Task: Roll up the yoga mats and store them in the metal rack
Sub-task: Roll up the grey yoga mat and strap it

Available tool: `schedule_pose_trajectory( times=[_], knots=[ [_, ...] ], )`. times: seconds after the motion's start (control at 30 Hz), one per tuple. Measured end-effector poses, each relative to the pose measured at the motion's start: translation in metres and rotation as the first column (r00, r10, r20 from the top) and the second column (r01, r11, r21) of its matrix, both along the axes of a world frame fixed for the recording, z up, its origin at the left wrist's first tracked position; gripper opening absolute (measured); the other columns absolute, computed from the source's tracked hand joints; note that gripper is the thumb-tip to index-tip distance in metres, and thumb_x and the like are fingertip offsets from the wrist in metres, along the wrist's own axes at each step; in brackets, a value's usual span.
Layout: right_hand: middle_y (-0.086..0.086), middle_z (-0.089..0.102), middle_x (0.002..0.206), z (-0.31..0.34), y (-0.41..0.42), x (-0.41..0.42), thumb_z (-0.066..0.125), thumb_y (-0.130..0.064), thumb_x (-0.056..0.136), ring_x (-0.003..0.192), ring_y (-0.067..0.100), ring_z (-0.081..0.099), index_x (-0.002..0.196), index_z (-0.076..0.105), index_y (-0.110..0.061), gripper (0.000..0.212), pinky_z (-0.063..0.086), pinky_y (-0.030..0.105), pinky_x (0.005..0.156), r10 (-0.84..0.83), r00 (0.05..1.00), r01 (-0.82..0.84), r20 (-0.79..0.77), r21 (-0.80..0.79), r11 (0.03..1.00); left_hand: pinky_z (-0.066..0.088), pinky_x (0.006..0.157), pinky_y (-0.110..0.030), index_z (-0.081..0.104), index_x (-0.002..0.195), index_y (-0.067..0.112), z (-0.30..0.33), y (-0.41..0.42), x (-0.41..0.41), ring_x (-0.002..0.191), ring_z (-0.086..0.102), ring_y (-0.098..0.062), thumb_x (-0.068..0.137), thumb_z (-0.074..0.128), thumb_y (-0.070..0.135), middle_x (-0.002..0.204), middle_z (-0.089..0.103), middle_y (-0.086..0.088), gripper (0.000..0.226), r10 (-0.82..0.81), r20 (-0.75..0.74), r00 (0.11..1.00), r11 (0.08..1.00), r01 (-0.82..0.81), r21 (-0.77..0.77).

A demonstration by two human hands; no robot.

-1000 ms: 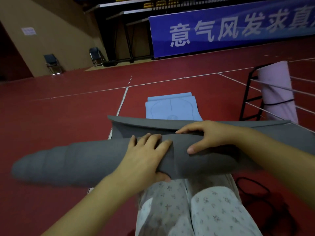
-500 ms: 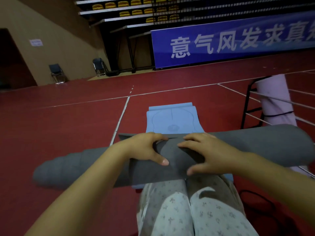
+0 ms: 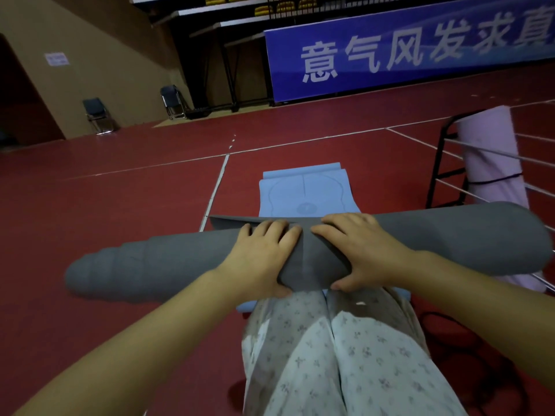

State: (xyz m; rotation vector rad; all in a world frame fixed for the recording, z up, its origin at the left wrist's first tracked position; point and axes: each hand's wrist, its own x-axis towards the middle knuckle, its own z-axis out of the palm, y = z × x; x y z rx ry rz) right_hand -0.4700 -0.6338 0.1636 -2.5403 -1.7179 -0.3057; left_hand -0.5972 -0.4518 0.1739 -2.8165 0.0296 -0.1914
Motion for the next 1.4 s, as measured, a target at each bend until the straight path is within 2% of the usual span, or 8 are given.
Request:
schedule_pose_trajectory(
  times=[0.13, 0.27, 0.47, 0.73, 0.97, 1.13, 1.27, 1.4],
  knots=[
    [-0.007, 0.034, 0.138, 0.011, -0.004, -0.009, 0.069, -0.066, 0.060, 0.124, 0.018, 0.036, 0.142, 0.027, -0.032, 0.098, 0.031, 0.040, 0.098, -0.013, 1.000, 0.013, 0.008, -0.011, 1.000, 0.046, 0.084, -0.049, 0.037, 0.138, 0.015, 0.009, 0.002, -0.005, 0.115, 0.051, -0.032, 0.054, 0.073, 0.059, 0.132, 0.047, -0.007, 0.101, -0.053, 0.038, 0.998, 0.998, 0.054, -0.035],
    [-0.010, 0.035, 0.135, 0.030, -0.025, -0.040, 0.064, -0.071, 0.059, 0.119, 0.015, 0.039, 0.140, 0.028, -0.035, 0.095, 0.032, 0.038, 0.094, 0.020, 1.000, -0.020, 0.023, 0.010, 1.000, 0.049, 0.082, -0.047, 0.034, 0.136, 0.021, 0.027, -0.008, -0.037, 0.112, 0.054, -0.025, 0.053, 0.062, 0.068, 0.128, 0.049, -0.001, 0.100, -0.104, 0.070, 0.992, 0.993, 0.108, -0.052],
    [-0.005, 0.049, 0.128, -0.012, -0.058, -0.090, 0.054, -0.076, 0.054, 0.111, 0.018, 0.052, 0.134, 0.036, -0.032, 0.093, 0.040, 0.038, 0.085, 0.035, 0.998, -0.035, -0.043, 0.001, 0.999, 0.048, 0.075, -0.041, 0.035, 0.130, 0.025, -0.001, -0.043, -0.085, 0.101, 0.053, -0.023, 0.053, 0.058, 0.073, 0.120, 0.047, 0.002, 0.094, -0.117, -0.065, 0.991, 0.993, 0.115, -0.040],
    [-0.019, 0.033, 0.135, 0.008, -0.039, -0.049, 0.066, -0.075, 0.061, 0.121, 0.002, 0.034, 0.142, 0.025, -0.043, 0.096, 0.029, 0.026, 0.099, 0.118, 0.965, -0.129, -0.235, -0.033, 0.991, 0.043, 0.098, -0.032, 0.022, 0.143, 0.038, 0.026, -0.016, -0.051, 0.120, 0.044, -0.009, 0.052, 0.076, 0.071, 0.134, 0.036, 0.017, 0.110, -0.093, -0.291, 0.952, 0.925, -0.026, -0.379],
    [-0.018, 0.038, 0.115, 0.017, -0.027, -0.024, 0.067, -0.079, 0.053, 0.110, 0.004, 0.042, 0.129, 0.046, -0.041, 0.088, 0.039, 0.023, 0.093, 0.156, 0.917, -0.133, -0.366, 0.088, 0.987, 0.041, 0.096, -0.037, 0.023, 0.146, 0.036, 0.034, -0.031, -0.058, 0.123, 0.042, -0.018, 0.076, 0.063, 0.062, 0.139, 0.037, 0.007, 0.085, -0.121, -0.087, 0.989, 0.990, 0.114, -0.080],
    [-0.017, 0.044, 0.096, 0.025, -0.017, -0.013, 0.061, -0.082, 0.054, 0.091, 0.004, 0.045, 0.096, 0.045, -0.038, 0.063, 0.041, 0.026, 0.078, 0.140, 0.947, -0.101, -0.289, 0.144, 0.984, 0.033, 0.104, -0.044, 0.006, 0.147, 0.032, 0.015, -0.038, -0.059, 0.131, 0.031, -0.026, 0.066, 0.062, 0.073, 0.144, 0.025, -0.004, 0.107, -0.065, -0.095, 0.993, 0.997, 0.061, -0.038],
    [-0.009, 0.045, 0.102, 0.032, -0.020, -0.021, 0.048, -0.080, 0.068, 0.096, 0.012, 0.046, 0.109, 0.052, -0.032, 0.063, 0.032, 0.028, 0.078, 0.032, 0.994, -0.021, -0.100, 0.109, 0.994, 0.031, 0.106, -0.047, 0.006, 0.149, 0.030, 0.014, -0.026, -0.040, 0.130, 0.033, -0.026, 0.065, 0.069, 0.066, 0.144, 0.026, -0.003, 0.111, -0.040, -0.119, 0.992, 0.994, 0.027, -0.108],
    [-0.001, 0.049, 0.107, 0.023, -0.029, -0.046, 0.038, -0.067, 0.080, 0.098, 0.023, 0.052, 0.115, 0.054, -0.028, 0.054, 0.042, 0.038, 0.079, -0.016, 1.000, 0.019, -0.026, 0.133, 0.991, 0.039, 0.099, -0.042, 0.015, 0.146, 0.035, 0.028, -0.015, -0.023, 0.119, 0.044, -0.023, 0.061, 0.077, 0.059, 0.133, 0.037, 0.002, 0.107, -0.077, -0.193, 0.978, 0.963, 0.023, -0.267]
  ],
)
